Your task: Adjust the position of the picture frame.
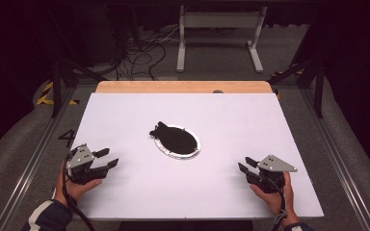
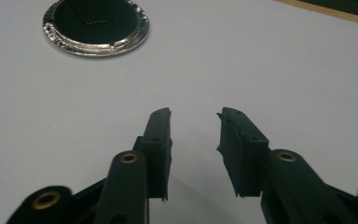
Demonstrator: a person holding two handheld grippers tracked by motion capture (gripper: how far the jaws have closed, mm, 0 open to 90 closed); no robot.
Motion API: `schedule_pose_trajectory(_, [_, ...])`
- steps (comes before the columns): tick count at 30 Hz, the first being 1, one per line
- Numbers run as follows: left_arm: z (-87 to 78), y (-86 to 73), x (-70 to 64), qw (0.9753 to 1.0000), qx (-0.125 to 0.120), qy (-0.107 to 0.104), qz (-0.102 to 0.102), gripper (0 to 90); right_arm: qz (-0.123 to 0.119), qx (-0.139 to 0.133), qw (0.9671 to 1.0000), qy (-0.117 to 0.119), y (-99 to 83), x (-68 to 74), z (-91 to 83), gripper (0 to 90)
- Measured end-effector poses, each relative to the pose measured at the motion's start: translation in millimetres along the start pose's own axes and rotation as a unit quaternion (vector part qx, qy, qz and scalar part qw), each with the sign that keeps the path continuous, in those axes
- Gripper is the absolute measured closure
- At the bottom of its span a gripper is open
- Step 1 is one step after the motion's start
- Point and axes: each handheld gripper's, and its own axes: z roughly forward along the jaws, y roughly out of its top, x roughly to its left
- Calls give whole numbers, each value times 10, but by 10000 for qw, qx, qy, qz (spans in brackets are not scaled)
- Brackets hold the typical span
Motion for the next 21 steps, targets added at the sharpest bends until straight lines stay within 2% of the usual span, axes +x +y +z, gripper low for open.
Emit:
schedule_pose_trajectory(3, [76, 73, 55, 9999, 27, -66, 75, 690, -63, 53, 9999, 127, 10, 22, 32, 751])
schedule_pose_trajectory(4, [103, 102, 81, 9999, -31, -103, 57, 738, -98, 75, 9998, 150, 17, 38, 40, 778])
schedule_pose_trajectory(5, [103, 102, 81, 9999, -31, -103, 57, 767, -98, 75, 9998, 150, 17, 38, 40, 778])
schedule_pose_trajectory(6, [127, 127, 94, 9999, -50, -93, 56, 767, -128, 79, 9997, 210, 27, 58, 52, 806])
schedule_pose_trajectory(7, [156, 156, 106, 9999, -34, -100, 92, 809, -136, 91, 9995, 257, 38, 72, 65, 838])
schedule_pose_trajectory(9, [222, 223, 141, 9997, -123, -208, 98, 870, -180, 117, 9992, 333, 65, 108, 98, 875])
schedule_pose_trajectory(11, [281, 281, 156, 9996, -107, -165, 208, 897, -185, 129, 9990, 397, 91, 137, 124, 898])
schedule_pose_trajectory(12, [372, 342, 183, 9995, -80, -226, 198, 899, -155, 128, 9988, 450, 114, 156, 145, 900])
schedule_pose_trajectory(13, [372, 342, 183, 9995, -80, -226, 198, 899, -155, 128, 9988, 450, 114, 156, 145, 900])
schedule_pose_trajectory(15, [474, 421, 195, 9996, -84, -193, 208, 900, -40, 93, 9987, 509, 150, 174, 175, 900])
schedule_pose_trajectory(17, [581, 503, 203, 9993, -57, -323, 189, 900, 27, 79, 9982, 585, 190, 192, 210, 900])
schedule_pose_trajectory(20, [746, 677, 184, 9987, 25, -332, 377, 900, 103, 55, 9977, 667, 257, 226, 277, 900])
schedule_pose_trajectory(21, [787, 724, 172, 9986, -51, -292, 444, 900, 110, 51, 9974, 708, 291, 246, 324, 900])
